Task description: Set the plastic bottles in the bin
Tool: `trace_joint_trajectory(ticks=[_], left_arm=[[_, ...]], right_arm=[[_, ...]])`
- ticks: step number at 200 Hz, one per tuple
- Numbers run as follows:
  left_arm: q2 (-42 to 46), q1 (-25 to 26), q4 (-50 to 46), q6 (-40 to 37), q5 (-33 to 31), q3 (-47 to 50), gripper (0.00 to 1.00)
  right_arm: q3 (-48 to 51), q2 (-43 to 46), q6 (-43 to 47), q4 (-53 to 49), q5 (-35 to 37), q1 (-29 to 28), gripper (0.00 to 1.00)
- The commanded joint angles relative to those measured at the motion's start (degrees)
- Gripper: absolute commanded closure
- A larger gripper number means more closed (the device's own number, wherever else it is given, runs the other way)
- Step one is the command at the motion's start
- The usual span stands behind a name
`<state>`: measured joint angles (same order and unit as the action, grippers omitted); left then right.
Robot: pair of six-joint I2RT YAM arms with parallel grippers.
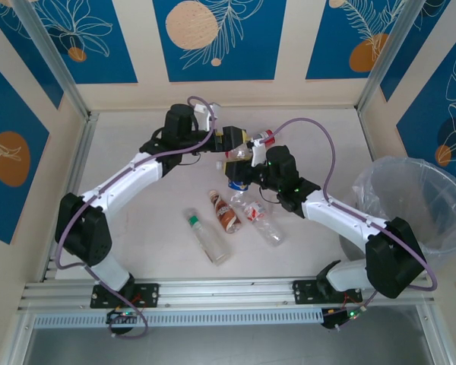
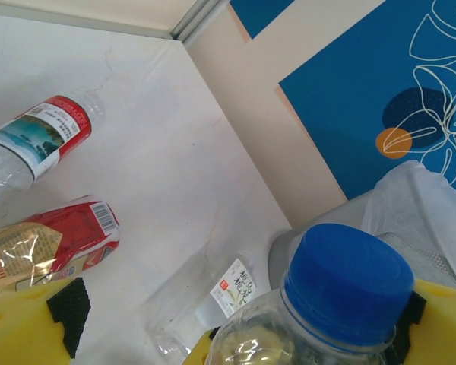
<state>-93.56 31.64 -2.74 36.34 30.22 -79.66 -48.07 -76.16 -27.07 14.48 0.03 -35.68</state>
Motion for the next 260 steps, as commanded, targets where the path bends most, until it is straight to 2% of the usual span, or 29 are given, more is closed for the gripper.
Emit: trace_joint_trajectory(ticks=[1, 26, 50, 61, 82, 104, 144, 188, 227, 242, 260], left_arm=[[3.39, 0.94, -2.13, -1.62, -2.35, -1.73, 0.01], [5.51, -0.11, -0.39, -0.97, -2.77, 0.28, 0.01], [6.55, -0.47, 4.09, 0.06, 3.20, 1.96, 0.01], [6.70, -0.49, 4.12, 0.66, 3.62, 2.05, 0.01], [7.95, -0.62, 2.58, 0.26, -2.05, 3.59, 0.01], [8.92, -0.73, -2.34, 0.61, -15.37, 5.08, 0.01], [11.22, -0.76, 6.25, 1.14, -18.18, 13.89, 0.01], [11.46, -0.72, -5.52, -1.84, -29.08, 11.23, 0.01], [13.14, -0.89, -6.89, 2.02, -35.35, 13.82, 0.01], [14.13, -1.07, -5.73, 2.55, -36.12, 15.33, 0.01], [14.58, -1.25, -3.22, 0.83, -33.52, 16.46, 0.01]], right_arm=[[0.61, 0.65, 2.92, -1.46, -0.63, -0.84, 0.68], [0.78, 0.59, 3.21, -2.58, -0.21, -0.79, 0.68], [0.96, 0.39, 3.34, -3.22, 0.03, -0.73, 0.69], [0.97, 0.36, 3.29, -3.31, 0.28, -0.71, 0.69], [0.67, 0.94, 3.69, -4.09, 0.73, -0.65, 0.69], [-0.66, 3.30, 5.67, -7.84, 2.53, -0.62, 0.68], [-1.75, 11.55, 10.05, -14.04, 6.01, 0.22, 0.68], [-5.84, 16.14, 10.22, -22.14, 10.65, 2.57, 0.69], [-10.08, 19.62, 12.47, -25.36, 11.51, 4.28, 0.69], [-12.19, 20.52, 13.93, -27.43, 13.33, 4.93, 0.69], [-14.89, 21.96, 15.84, -30.48, 16.58, 6.19, 0.69]])
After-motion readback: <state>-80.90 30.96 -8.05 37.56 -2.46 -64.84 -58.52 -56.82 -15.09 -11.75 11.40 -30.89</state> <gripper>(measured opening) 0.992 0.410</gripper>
